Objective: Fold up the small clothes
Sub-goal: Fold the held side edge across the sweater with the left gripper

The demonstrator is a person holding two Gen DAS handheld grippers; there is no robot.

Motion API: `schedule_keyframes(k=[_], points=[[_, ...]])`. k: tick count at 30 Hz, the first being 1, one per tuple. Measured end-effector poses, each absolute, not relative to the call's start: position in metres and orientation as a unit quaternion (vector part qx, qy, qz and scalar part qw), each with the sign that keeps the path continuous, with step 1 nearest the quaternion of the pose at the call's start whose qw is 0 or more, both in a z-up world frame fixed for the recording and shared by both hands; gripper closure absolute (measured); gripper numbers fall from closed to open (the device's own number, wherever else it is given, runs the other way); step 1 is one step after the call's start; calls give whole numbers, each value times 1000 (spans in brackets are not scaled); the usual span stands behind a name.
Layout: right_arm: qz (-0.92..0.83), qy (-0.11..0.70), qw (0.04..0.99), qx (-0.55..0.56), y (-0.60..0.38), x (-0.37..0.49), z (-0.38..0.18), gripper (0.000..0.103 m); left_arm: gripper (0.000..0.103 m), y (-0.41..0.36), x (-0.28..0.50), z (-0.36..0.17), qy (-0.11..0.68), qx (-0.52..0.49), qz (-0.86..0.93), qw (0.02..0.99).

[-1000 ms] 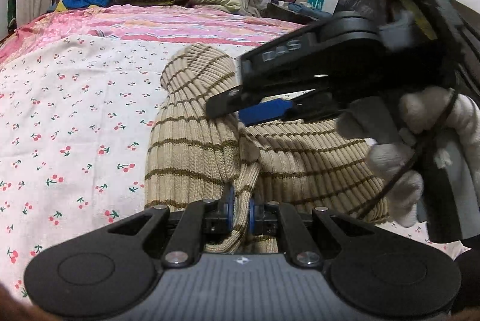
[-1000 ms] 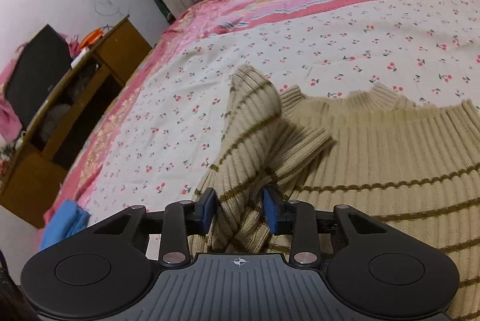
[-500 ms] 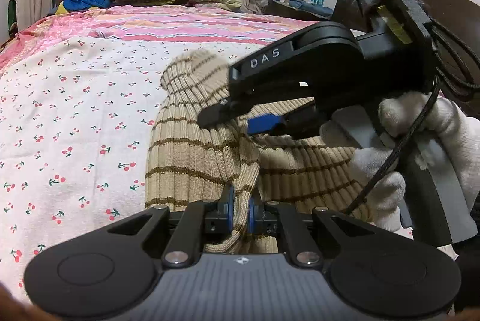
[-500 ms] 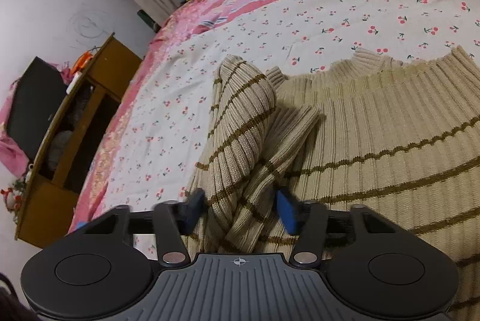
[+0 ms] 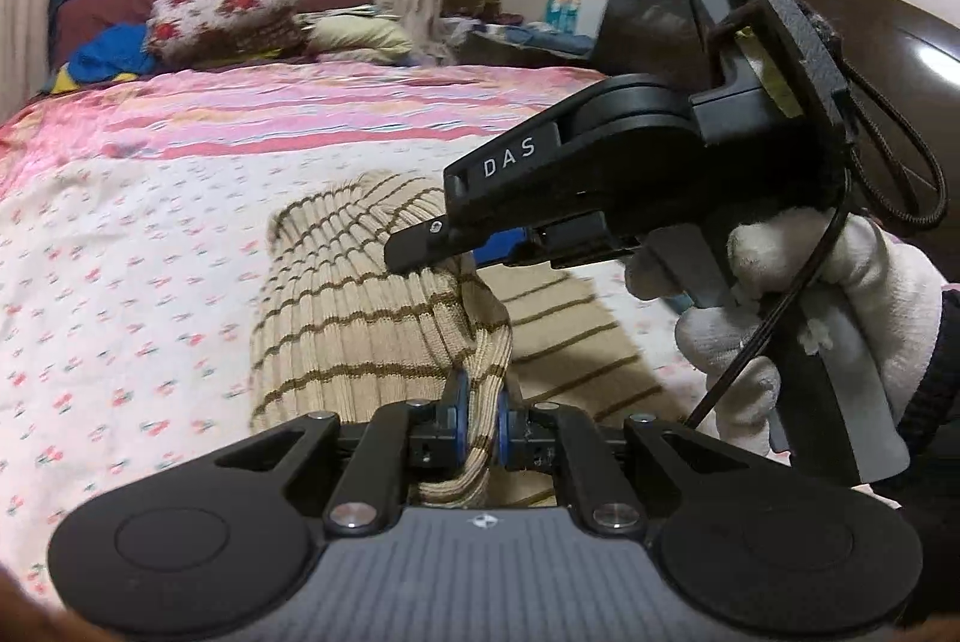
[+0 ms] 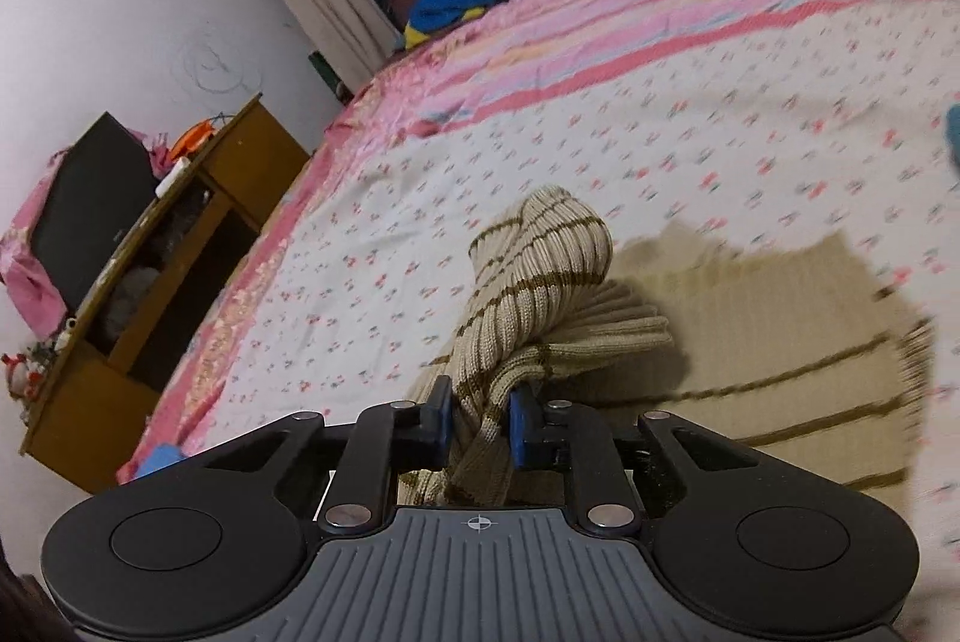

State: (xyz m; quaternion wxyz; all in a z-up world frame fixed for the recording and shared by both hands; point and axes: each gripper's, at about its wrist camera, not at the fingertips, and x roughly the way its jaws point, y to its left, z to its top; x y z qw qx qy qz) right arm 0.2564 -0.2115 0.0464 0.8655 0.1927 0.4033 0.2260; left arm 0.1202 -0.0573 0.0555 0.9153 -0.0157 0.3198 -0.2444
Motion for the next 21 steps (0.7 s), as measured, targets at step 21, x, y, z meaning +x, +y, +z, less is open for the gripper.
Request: schedule_keyframes(k=[21], points=[[159, 418, 870, 206, -313, 246, 4, 85, 88, -166, 131, 22, 367, -3, -269, 890]])
